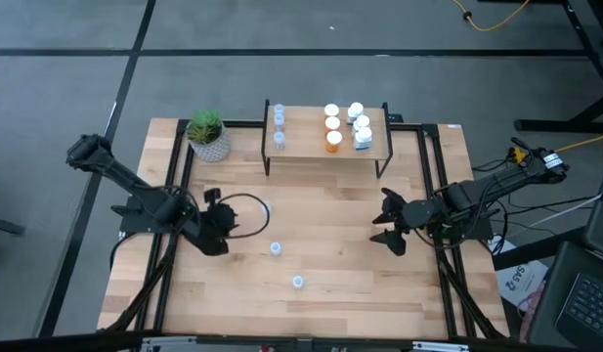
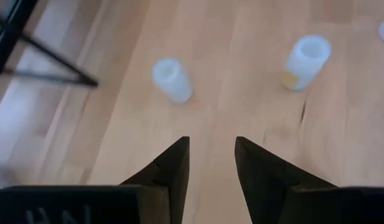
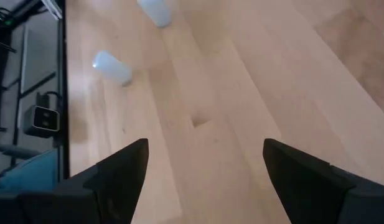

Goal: Pick and place medicine bottles onto shelf by color
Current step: Put the top white pill bottle on the shelf

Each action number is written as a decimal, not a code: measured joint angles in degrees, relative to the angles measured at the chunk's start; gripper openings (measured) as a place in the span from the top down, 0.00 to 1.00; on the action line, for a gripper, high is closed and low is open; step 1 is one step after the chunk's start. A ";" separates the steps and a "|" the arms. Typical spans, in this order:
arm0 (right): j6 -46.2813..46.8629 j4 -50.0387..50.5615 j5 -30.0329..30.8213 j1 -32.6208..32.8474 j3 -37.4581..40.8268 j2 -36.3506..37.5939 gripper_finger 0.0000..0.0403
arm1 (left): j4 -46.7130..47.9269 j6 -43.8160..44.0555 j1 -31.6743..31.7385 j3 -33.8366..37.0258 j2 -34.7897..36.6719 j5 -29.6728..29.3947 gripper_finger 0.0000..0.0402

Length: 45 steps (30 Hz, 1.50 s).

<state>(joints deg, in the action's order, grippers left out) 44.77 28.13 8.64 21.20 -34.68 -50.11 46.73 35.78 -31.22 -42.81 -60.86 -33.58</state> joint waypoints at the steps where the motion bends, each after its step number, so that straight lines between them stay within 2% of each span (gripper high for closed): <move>1: 0.00 -0.56 -0.02 -0.01 0.00 0.00 0.21 | -3.01 -1.96 0.02 1.38 0.04 -0.48 0.70; 5: -0.04 -1.62 0.32 0.00 0.00 0.00 0.21 | -16.27 -13.35 1.84 4.91 0.28 -2.90 0.70; 8: -0.09 -1.72 1.97 0.00 0.00 0.00 0.21 | -25.77 -24.94 5.40 6.66 0.30 -1.08 0.70; 11: -0.13 -1.74 2.95 -0.01 0.00 0.00 0.21 | -32.75 -35.31 11.79 9.18 1.17 7.31 0.70; 14: -0.16 -1.81 2.97 -0.01 0.00 -0.01 0.21 | -37.92 -39.66 20.07 11.79 2.04 18.52 0.70; 18: -0.26 -1.92 4.85 0.01 0.00 -0.04 0.21 | -37.49 -38.23 28.99 15.53 4.99 26.34 0.70; 23: -1.26 -1.94 5.29 -0.01 0.00 -0.04 0.21 | -37.47 -36.03 32.31 20.23 10.83 34.45 0.70; 27: -1.99 -2.08 5.32 -0.01 0.00 -0.04 0.21 | -38.82 -33.44 32.35 24.51 17.27 34.62 0.70; 34: -1.94 -2.26 5.44 -0.01 0.00 -0.04 0.21 | -48.36 -33.74 32.35 34.05 31.32 34.62 0.70; 41: -3.31 -2.24 5.94 0.01 0.00 -0.04 0.21 | -48.95 -31.44 32.35 40.85 45.90 34.60 0.70; 45: -4.63 -2.24 8.30 -0.01 0.00 -0.04 0.21 | -47.35 -28.44 32.34 42.30 51.45 33.58 0.70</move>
<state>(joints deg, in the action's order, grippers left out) 40.14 25.89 16.94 21.19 -34.68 -50.15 -0.62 7.34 1.11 -0.51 -9.41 0.00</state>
